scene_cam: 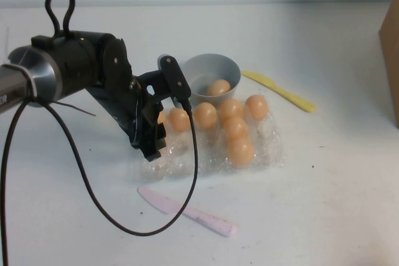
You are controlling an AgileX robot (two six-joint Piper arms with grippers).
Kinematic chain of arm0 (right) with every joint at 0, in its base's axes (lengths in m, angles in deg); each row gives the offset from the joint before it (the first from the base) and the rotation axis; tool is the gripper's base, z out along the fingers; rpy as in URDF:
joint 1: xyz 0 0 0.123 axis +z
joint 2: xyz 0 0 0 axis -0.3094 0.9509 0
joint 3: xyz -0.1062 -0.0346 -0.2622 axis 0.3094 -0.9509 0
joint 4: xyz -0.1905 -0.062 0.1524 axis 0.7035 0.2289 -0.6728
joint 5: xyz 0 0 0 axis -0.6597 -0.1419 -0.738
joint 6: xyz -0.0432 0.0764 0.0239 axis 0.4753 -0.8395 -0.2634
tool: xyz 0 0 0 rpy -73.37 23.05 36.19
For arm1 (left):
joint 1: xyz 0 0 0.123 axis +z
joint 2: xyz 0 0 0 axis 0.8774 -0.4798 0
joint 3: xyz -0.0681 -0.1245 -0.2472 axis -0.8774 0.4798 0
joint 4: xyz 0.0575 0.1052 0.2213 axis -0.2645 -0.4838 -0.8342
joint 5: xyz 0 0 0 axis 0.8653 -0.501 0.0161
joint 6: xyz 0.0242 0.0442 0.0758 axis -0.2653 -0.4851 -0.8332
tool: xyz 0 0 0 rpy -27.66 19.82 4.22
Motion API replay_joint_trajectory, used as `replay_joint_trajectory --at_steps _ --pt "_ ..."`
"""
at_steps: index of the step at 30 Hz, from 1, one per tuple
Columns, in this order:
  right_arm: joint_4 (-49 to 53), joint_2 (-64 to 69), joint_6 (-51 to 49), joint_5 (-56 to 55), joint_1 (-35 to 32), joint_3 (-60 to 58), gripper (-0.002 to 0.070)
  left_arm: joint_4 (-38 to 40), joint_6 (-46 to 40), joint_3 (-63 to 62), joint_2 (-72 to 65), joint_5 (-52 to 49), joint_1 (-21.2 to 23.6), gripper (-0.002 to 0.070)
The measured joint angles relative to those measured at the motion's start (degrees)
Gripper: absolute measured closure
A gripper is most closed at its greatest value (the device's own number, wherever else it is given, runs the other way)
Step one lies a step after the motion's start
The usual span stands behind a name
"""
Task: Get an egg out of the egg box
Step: Pick up the egg from the plastic box
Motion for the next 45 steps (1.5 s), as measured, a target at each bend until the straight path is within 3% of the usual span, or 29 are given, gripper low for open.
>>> replay_joint_trajectory --at_steps 12,19,31,35,40,45 --pt "0.0 0.0 0.0 0.0 0.0 0.0 0.0694 0.1 0.0 -0.2 0.3 -0.2 0.0 0.0427" --pt "0.0 0.0 0.0 0.0 0.0 0.0 0.0694 -0.4 0.0 -0.2 1.8 -0.9 0.0 0.0542" --pt "0.0 0.0 0.0 0.0 0.0 0.0 0.0694 -0.9 0.0 -0.2 2.1 -1.9 0.0 0.0552" --pt "0.0 0.0 0.0 0.0 0.0 0.0 0.0694 -0.9 0.0 -0.2 2.1 -1.9 0.0 0.0489" --pt "0.0 0.0 0.0 0.0 0.0 0.0 0.0694 -0.9 0.0 -0.2 1.5 -1.9 0.0 0.0307" --pt "0.0 0.0 0.0 0.0 0.0 0.0 0.0694 -1.0 0.0 -0.2 0.3 -1.5 0.0 0.026"
